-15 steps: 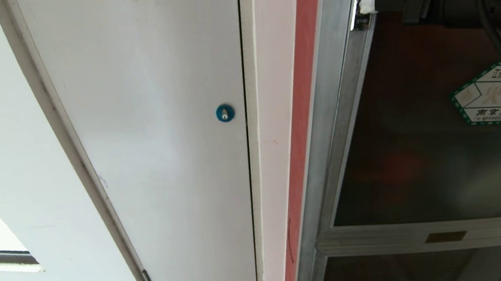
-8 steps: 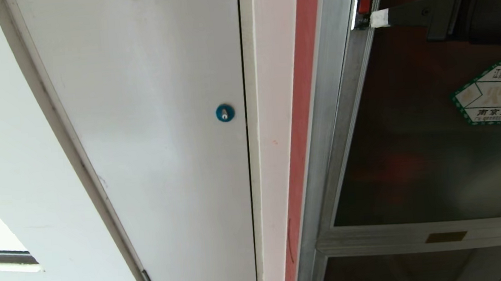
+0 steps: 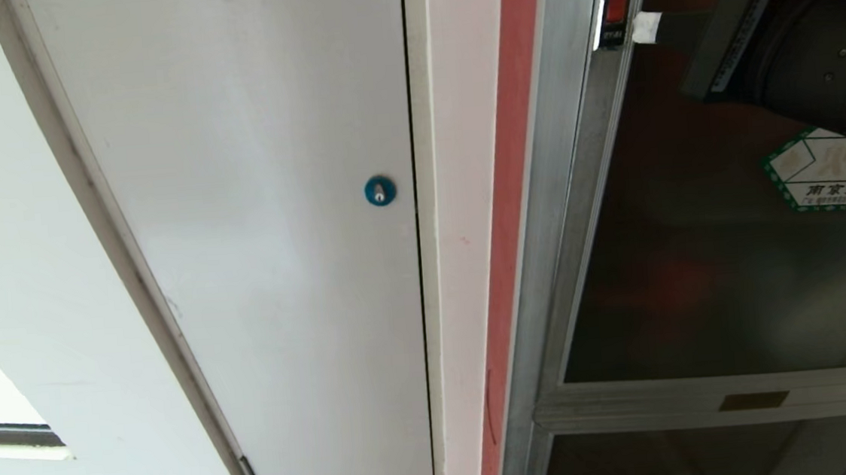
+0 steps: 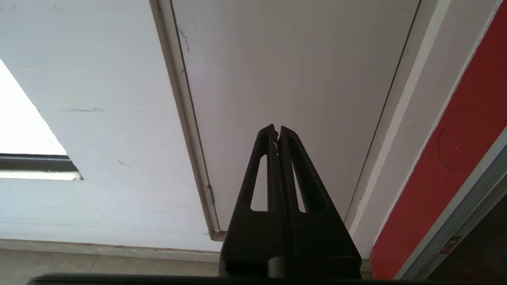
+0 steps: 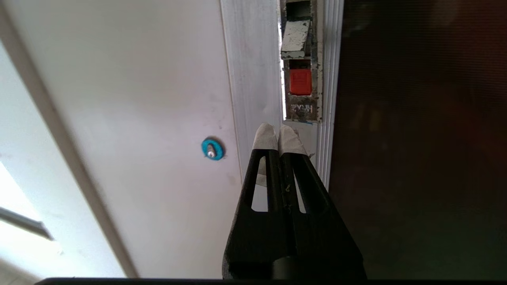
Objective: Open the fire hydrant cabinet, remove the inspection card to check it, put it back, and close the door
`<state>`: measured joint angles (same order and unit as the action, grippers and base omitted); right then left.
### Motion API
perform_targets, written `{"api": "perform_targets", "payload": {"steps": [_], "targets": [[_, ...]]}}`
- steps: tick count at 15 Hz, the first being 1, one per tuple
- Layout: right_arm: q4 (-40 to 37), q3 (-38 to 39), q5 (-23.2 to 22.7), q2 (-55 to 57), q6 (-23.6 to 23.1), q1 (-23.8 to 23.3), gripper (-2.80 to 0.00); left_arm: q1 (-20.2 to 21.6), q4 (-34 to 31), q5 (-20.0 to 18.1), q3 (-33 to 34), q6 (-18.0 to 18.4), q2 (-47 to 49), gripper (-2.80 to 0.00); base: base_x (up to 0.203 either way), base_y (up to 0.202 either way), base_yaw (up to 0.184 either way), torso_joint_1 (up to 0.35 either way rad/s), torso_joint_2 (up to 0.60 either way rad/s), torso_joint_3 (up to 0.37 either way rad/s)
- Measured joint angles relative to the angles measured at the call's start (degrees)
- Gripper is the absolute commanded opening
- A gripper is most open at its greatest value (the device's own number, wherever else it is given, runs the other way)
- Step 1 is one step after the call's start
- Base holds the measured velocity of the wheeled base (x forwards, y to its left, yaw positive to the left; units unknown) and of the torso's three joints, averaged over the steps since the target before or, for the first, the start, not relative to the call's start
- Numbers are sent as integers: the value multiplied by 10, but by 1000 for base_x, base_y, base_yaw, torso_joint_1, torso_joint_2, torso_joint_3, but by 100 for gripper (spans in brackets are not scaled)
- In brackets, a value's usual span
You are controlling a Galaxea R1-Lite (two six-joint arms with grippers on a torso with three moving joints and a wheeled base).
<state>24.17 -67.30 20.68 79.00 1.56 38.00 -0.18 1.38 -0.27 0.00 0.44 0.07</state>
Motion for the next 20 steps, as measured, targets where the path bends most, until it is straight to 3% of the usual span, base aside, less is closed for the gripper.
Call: {"api": "perform_targets", "payload": {"steps": [2,6,8,9,20], "targets": [[78,31,59,12,-32,18,-280,0,0,0,0,0,0,-280,0,0,0,0,0,0],[249,95,93,50,-114,28,-280,0,0,0,0,0,0,-280,0,0,0,0,0,0],[287,106,95,62,-139,29,-280,0,0,0,0,0,0,-280,0,0,0,0,0,0],[290,108,95,65,-151,29,0,0,0,0,0,0,0,-280,0,0,0,0,0,0],[267,30,95,72,-196,24,0,0,0,0,0,0,0,-280,0,0,0,0,0,0]]}}
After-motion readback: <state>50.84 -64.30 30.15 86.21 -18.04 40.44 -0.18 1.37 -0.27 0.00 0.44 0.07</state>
